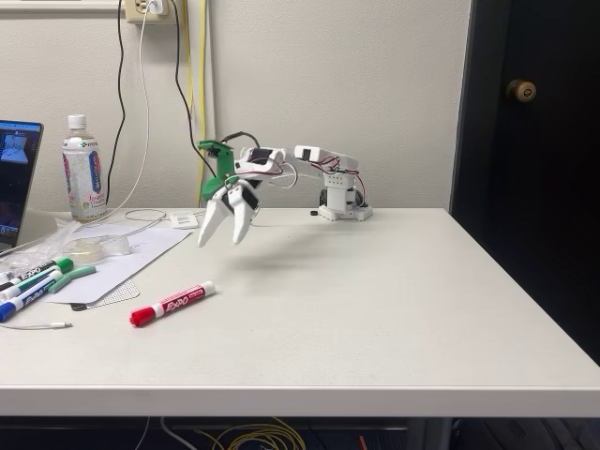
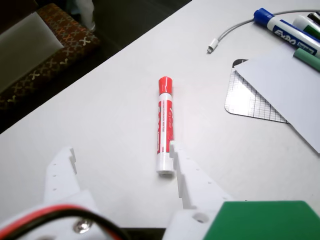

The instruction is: Pick up the red marker.

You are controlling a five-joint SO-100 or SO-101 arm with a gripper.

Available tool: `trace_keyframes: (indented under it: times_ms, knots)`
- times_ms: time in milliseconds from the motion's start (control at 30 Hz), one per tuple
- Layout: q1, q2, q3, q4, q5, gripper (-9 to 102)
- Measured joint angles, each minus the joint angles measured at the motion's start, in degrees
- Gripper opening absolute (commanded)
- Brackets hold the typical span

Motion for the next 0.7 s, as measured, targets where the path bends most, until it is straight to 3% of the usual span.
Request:
trace_keyframes:
  times_ms: [400, 700]
  knots:
    - [1.0, -10.7, 0.0, -15.9, -5.5, 39]
    - [1.1, -14.2, 0.0, -21.5, -6.4, 35]
